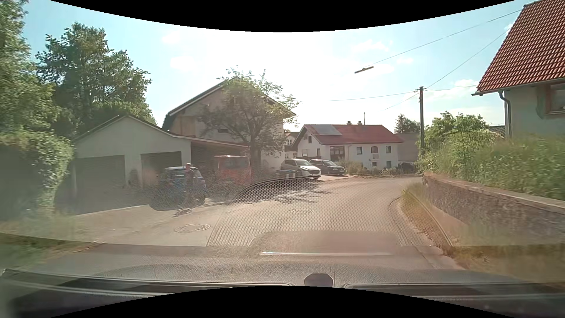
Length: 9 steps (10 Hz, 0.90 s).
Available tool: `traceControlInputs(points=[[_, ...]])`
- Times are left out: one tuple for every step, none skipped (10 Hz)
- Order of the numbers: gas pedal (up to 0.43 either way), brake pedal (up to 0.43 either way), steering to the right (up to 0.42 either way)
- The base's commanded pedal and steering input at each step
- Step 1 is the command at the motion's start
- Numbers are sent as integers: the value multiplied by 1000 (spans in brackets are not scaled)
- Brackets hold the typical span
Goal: Follow the waypoints while adhering to traffic rules and regulations
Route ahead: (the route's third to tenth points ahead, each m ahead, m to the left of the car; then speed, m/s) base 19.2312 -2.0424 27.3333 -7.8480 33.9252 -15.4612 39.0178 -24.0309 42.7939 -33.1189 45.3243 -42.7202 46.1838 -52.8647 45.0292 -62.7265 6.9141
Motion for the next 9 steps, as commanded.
traceControlInputs(points=[[0, 6, 117], [0, 6, 118], [0, 6, 119], [0, 6, 119], [0, 6, 119], [0, 6, 121], [0, 6, 121], [0, 6, 123], [0, 6, 130]])
